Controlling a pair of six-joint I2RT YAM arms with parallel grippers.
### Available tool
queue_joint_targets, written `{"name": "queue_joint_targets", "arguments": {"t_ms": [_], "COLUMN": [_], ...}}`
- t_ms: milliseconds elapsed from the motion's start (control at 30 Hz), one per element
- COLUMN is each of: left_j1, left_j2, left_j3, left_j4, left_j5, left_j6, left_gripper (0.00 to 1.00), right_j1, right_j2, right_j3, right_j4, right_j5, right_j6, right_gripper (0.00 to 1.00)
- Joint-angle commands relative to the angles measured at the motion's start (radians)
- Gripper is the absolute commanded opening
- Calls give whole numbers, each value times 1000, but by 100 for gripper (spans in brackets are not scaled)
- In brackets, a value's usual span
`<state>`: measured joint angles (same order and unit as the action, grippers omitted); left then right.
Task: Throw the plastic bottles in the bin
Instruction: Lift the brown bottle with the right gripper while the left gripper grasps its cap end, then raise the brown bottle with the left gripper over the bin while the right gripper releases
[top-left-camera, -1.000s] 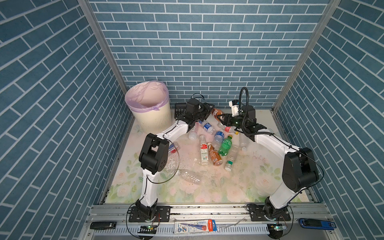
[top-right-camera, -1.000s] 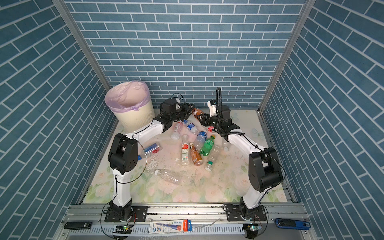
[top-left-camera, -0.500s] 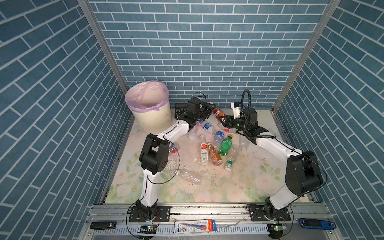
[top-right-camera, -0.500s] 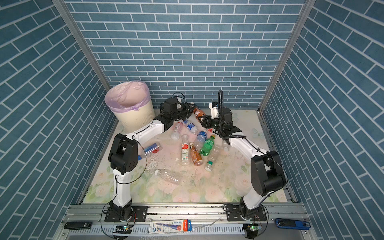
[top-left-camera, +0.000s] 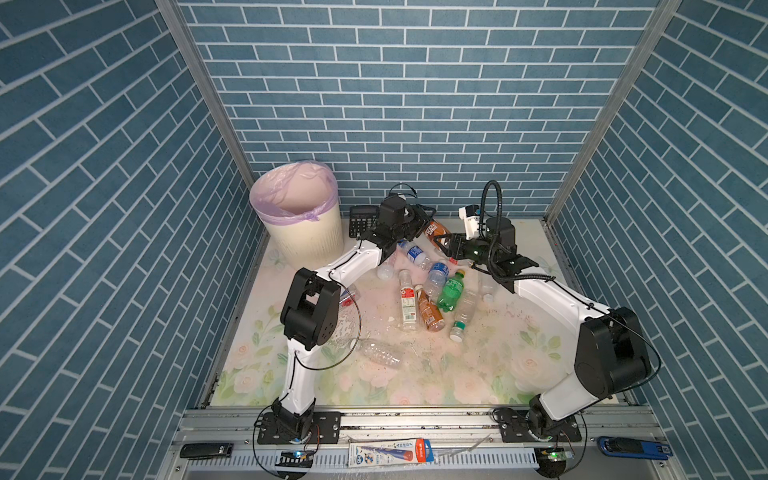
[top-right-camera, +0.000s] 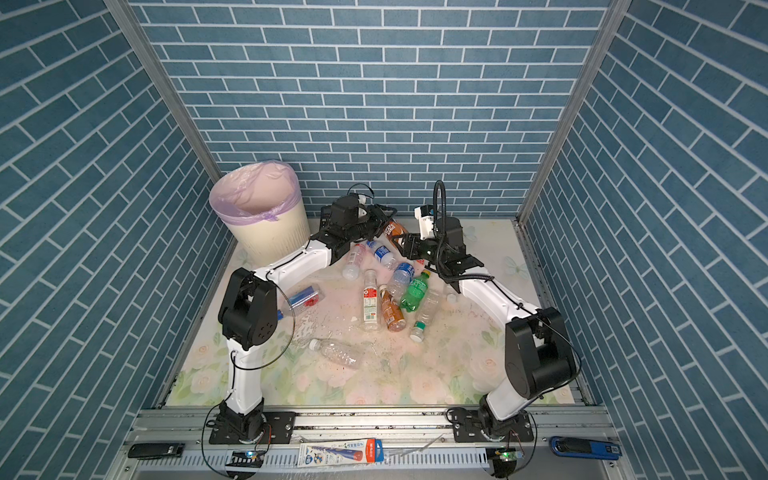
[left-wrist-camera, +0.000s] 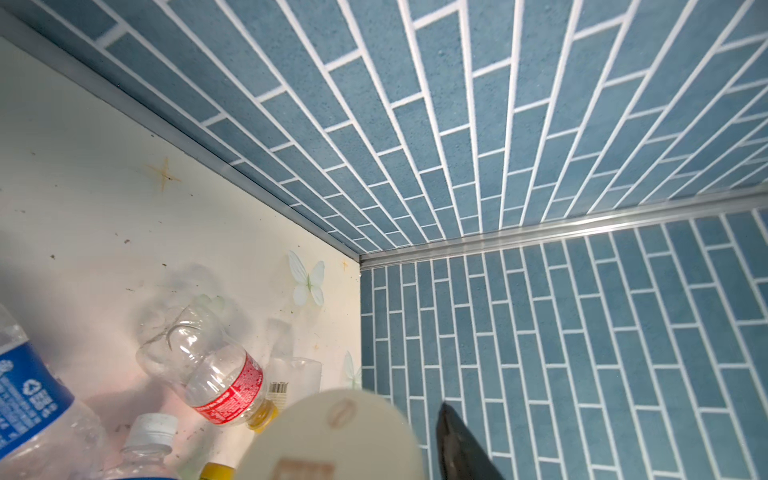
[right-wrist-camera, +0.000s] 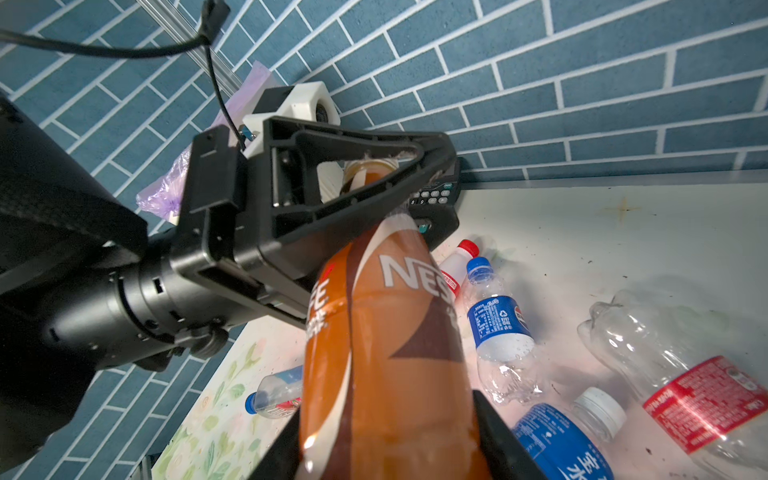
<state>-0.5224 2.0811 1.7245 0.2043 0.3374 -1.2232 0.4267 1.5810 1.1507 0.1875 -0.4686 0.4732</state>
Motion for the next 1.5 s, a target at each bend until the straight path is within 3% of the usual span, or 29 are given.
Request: {"name": "queue_joint_targets", "arguments": {"t_ms": [0,200,333,567,600,833,1067,1300,1467], "left_j1": [-7,-6,-5,33,41,83,85,95,132], "left_j2": [-22,-40,-42,-86,-97,-162,-189,-225,-289], "left_j3": [-16,-18,0,98,115,262,526,699,716], "left_j4": [-17,-37,-73,-301,-341,-552,-726,-623,-487], "left_j5": [-13,-12,3,-17,-31,-141,-449,-711,-758], "left_j6": [60,89,117,329,361,564,870,1244,1401], "left_gripper": [40,25,19,18,18,18,17,17,14], "right_j1": [7,7,7,5,6,7,44,125,158], "right_j2": [-48,-49,-64,-133,-145,-216,-202,-155,-134], "right_j3": [-15,-13,-19,-19,-21,-15,75,175,233], "right_j4": [34,21,21,-52,-58,-92,-115,-128,-132], "right_j5": [-30,-8,-6,19,23,49,19,22,-18], "right_j6": [-10,-7,-4,-40,-44,-67,-95,-134,-153], "right_gripper": [23,27,49,96,99,99,99,99,99]}}
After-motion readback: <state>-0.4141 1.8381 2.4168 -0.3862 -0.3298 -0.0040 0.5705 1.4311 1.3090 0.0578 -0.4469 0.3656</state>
